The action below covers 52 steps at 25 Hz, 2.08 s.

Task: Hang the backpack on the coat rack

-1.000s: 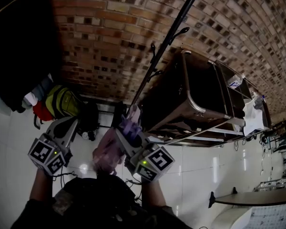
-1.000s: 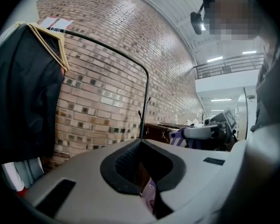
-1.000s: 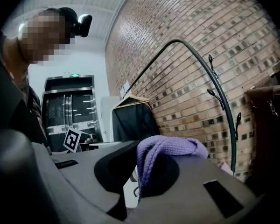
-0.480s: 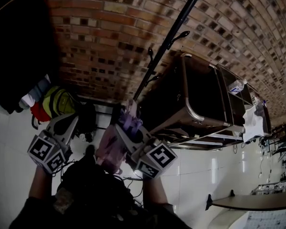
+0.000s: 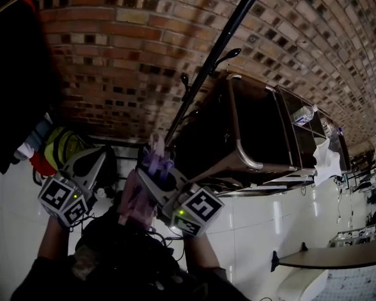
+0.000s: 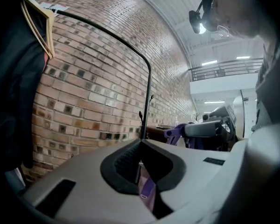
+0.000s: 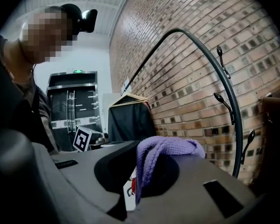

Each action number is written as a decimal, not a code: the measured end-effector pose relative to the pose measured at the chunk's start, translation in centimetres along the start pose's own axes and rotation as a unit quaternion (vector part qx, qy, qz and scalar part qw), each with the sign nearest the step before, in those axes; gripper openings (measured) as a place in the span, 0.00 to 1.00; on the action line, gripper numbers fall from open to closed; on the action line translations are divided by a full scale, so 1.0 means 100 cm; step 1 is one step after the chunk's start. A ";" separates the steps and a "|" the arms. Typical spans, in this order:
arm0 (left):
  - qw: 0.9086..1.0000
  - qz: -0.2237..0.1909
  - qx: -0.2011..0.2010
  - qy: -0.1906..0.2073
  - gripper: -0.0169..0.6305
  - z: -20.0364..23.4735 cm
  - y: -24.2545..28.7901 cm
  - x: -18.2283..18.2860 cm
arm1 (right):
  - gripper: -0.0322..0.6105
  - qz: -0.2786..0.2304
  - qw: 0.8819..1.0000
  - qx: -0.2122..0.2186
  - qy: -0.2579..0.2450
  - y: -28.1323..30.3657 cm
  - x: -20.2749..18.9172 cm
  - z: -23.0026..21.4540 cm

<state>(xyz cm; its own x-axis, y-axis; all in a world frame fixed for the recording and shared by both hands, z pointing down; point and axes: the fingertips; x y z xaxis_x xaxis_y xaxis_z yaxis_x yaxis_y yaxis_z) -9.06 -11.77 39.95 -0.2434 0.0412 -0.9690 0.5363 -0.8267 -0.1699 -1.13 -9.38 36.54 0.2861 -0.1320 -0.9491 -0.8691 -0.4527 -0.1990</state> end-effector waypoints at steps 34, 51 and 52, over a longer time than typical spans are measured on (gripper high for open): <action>0.997 0.005 -0.080 -0.014 0.08 0.130 0.207 0.005 | 0.05 -0.055 0.996 -0.017 -0.070 0.137 0.130 -0.196; 0.998 0.010 -0.058 -0.021 0.08 0.117 0.225 -0.009 | 0.05 -0.077 0.994 -0.073 -0.035 0.098 0.118 -0.233; 0.998 0.011 -0.060 -0.020 0.08 0.115 0.225 -0.010 | 0.05 -0.076 0.994 -0.077 -0.027 0.097 0.114 -0.234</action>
<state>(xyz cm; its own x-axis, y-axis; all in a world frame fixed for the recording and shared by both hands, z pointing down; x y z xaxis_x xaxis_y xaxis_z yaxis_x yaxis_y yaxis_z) -6.04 -36.91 39.18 -0.2619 -0.0009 -0.9651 0.6345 -0.7536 -0.1715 3.14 -35.86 29.53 0.3836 -0.0070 -0.9235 -0.7450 -0.5933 -0.3050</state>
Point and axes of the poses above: the fingertips, and each gripper's own axes: y forward along the fingers, z to its left, x out of its top, and after that the axes turned 15 degrees about -z, right-handed
